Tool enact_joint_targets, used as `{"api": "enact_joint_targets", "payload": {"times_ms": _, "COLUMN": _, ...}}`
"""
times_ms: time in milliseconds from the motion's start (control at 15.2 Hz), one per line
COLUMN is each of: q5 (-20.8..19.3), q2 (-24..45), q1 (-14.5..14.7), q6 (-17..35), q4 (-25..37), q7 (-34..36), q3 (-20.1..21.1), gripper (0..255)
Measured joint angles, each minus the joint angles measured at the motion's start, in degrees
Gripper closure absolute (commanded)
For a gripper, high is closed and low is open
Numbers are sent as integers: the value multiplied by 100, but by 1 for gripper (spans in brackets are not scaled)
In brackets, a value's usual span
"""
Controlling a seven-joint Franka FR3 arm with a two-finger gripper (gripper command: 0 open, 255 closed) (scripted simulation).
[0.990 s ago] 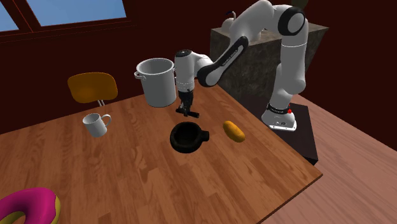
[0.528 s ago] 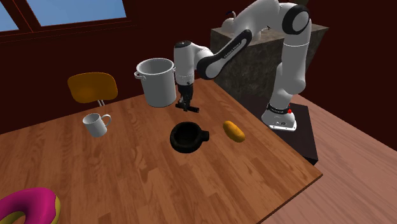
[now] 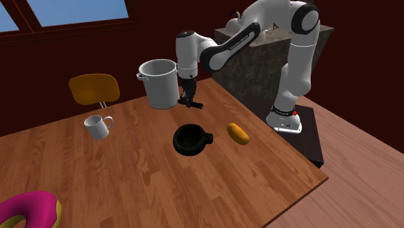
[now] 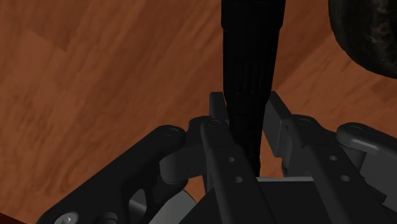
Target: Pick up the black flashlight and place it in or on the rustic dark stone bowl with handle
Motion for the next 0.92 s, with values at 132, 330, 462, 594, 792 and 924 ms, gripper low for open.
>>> {"api": "enact_joint_targets", "payload": {"times_ms": 132, "q5": 26, "q2": -51, "q1": -10, "q6": -137, "q4": 90, "q7": -27, "q3": -1, "gripper": 255}}
{"api": "enact_joint_targets", "payload": {"times_ms": 330, "q5": 58, "q2": -123, "q1": -9, "q6": -351, "q4": 238, "q7": -36, "q3": 9, "gripper": 255}}
{"api": "enact_joint_targets", "payload": {"times_ms": 462, "q5": 71, "q2": -146, "q1": -12, "q6": -481, "q4": 347, "q7": -50, "q3": 9, "gripper": 255}}
{"api": "enact_joint_targets", "payload": {"times_ms": 594, "q5": 54, "q2": -127, "q1": 79, "q6": -522, "q4": 401, "q7": 109, "q3": 76, "gripper": 255}}
{"api": "enact_joint_targets", "payload": {"times_ms": 792, "q5": -33, "q2": 29, "q1": 301, "q6": -566, "q4": 580, "q7": 496, "q3": 223, "gripper": 255}}
{"api": "enact_joint_targets", "payload": {"times_ms": 924, "q5": -98, "q2": 140, "q1": 456, "q6": -607, "q4": 714, "q7": 758, "q3": 316, "gripper": 255}}
